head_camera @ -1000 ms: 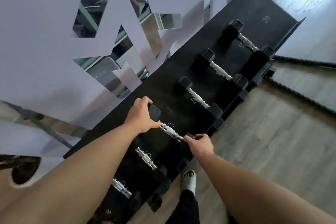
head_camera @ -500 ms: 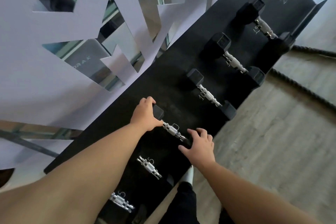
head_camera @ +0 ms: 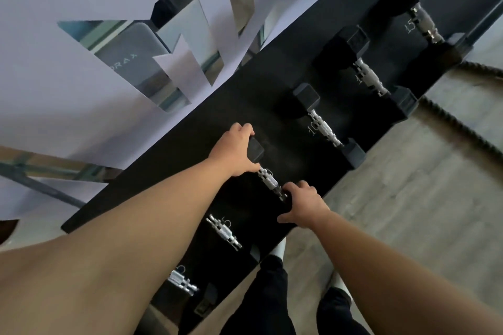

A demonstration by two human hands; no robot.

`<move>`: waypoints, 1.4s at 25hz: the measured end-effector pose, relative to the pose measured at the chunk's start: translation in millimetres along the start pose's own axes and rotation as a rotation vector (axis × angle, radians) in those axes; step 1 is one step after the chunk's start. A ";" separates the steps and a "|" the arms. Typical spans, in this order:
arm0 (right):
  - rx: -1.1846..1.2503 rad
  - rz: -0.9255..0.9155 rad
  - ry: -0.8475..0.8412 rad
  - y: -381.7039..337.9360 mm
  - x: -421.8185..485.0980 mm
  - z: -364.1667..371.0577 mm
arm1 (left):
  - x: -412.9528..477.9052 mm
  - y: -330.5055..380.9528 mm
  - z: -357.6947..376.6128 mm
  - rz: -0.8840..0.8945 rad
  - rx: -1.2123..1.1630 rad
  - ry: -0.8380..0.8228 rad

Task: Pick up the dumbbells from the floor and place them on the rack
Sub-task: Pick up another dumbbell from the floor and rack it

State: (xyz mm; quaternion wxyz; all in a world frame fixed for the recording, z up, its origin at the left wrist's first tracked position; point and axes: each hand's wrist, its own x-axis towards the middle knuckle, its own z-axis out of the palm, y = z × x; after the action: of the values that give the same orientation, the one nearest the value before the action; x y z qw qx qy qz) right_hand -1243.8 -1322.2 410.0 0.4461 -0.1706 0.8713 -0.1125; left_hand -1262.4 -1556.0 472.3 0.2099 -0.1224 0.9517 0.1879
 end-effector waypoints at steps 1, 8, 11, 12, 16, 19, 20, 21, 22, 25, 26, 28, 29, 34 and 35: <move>-0.022 -0.015 -0.028 3.1 -1.5 4.9 | -2.3 -2.5 0.0 0.012 0.013 -0.001; -0.045 -0.048 -0.028 16.0 3.3 13.6 | -10.6 -14.3 13.0 0.015 -0.028 0.057; -0.041 -0.044 0.004 19.1 3.4 14.3 | -12.7 -13.3 18.5 0.013 -0.033 0.075; -0.044 -0.044 0.011 19.7 3.2 15.2 | -14.8 -14.0 20.1 0.009 -0.040 0.075; 0.044 -0.027 0.072 22.4 -6.6 22.5 | -33.4 -11.6 16.5 -0.034 -0.082 0.087; 0.373 0.015 0.259 19.3 -28.8 32.7 | -61.0 -6.3 5.5 -0.045 -0.093 0.113; 0.498 0.041 0.308 15.7 -36.9 36.9 | -72.9 -5.1 1.5 -0.050 -0.060 0.108; 0.602 0.071 0.335 11.6 -45.0 41.1 | -86.1 -4.6 -2.3 -0.061 -0.015 0.098; 0.664 0.094 0.349 8.0 -52.2 45.2 | -99.5 -4.3 -5.5 -0.075 0.028 0.088; 0.662 0.094 0.366 2.7 -69.1 58.3 | -139.3 -5.5 -12.8 -0.120 0.069 0.089; 0.657 0.087 0.363 1.8 -75.6 64.0 | -152.5 -6.1 -13.0 -0.134 0.072 0.099; 0.654 0.069 0.352 -1.5 -88.3 79.2 | -176.0 -8.0 -11.8 -0.151 0.075 0.108; 0.654 0.055 0.342 -4.2 -95.2 88.7 | -187.1 -10.6 -10.9 -0.151 0.071 0.111; 0.672 0.050 0.319 -30.7 -124.8 142.1 | -230.0 -48.5 -6.4 -0.120 0.077 0.105; 0.687 0.074 0.323 -40.9 -128.7 155.2 | -236.2 -60.8 -4.7 -0.113 0.085 0.098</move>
State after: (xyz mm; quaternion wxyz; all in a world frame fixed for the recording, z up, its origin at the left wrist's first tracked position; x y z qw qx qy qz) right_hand -1039.1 -1315.3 429.8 0.3379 0.0406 0.8475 -0.4073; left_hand -1036.8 -1576.3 562.8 0.1784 -0.1759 0.9595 0.1291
